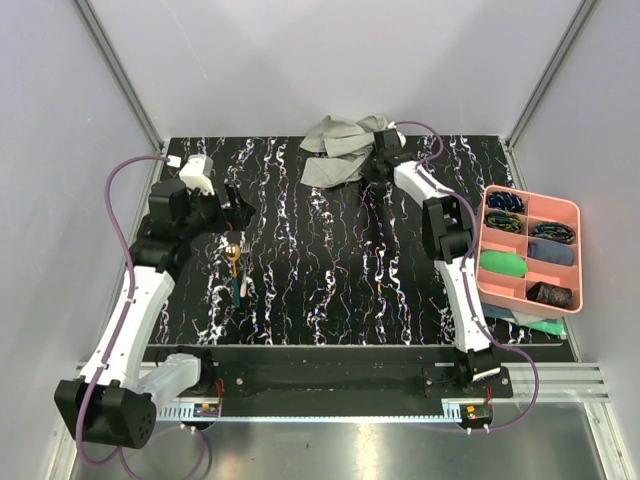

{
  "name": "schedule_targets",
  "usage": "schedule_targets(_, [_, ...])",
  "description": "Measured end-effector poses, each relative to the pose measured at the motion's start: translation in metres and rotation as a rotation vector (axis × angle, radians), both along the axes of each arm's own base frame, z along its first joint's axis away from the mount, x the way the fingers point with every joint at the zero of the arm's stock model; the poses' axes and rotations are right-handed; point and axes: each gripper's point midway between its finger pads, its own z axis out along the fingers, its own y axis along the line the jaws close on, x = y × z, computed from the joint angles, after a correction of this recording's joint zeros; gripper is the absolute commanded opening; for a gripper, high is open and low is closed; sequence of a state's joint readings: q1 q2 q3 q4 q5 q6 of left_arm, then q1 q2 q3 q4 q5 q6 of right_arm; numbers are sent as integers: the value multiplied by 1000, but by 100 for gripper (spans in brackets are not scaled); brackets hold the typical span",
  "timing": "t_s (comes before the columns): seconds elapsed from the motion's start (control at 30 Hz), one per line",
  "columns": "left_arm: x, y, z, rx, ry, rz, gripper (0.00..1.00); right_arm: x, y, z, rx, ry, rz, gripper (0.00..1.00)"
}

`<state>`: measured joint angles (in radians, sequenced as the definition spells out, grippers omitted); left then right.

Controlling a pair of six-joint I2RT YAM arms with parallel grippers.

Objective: Fold the napkin, place the utensils inside, and roll it up
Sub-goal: Move the napkin to the centre of the board

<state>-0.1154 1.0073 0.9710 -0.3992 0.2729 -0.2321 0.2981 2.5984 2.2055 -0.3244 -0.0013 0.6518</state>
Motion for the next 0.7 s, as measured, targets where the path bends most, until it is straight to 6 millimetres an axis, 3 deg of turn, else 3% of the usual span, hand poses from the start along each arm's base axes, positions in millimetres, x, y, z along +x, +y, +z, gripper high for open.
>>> schedule_targets(0.13, [-4, -7, 3, -1, -9, -23, 99, -46, -5, -1, -20, 74, 89, 0])
schedule_targets(0.3, [-11, -16, 1, -30, -3, -37, 99, -137, -24, -3, -89, 194, 217, 0])
schedule_targets(0.43, [-17, -28, -20, -85, 40, -33, 98, -207, -49, -3, -148, 271, 268, 0])
schedule_targets(0.53, [-22, -44, -52, -129, 99, -32, 97, -248, -67, 3, -194, 315, 282, 2])
schedule_targets(0.6, [-24, -58, -74, -144, 150, -41, 95, -258, -76, 10, -234, 323, 280, 11])
schedule_targets(0.7, [-12, -83, -108, -154, 235, -52, 84, -258, -87, 18, -285, 307, 263, 39])
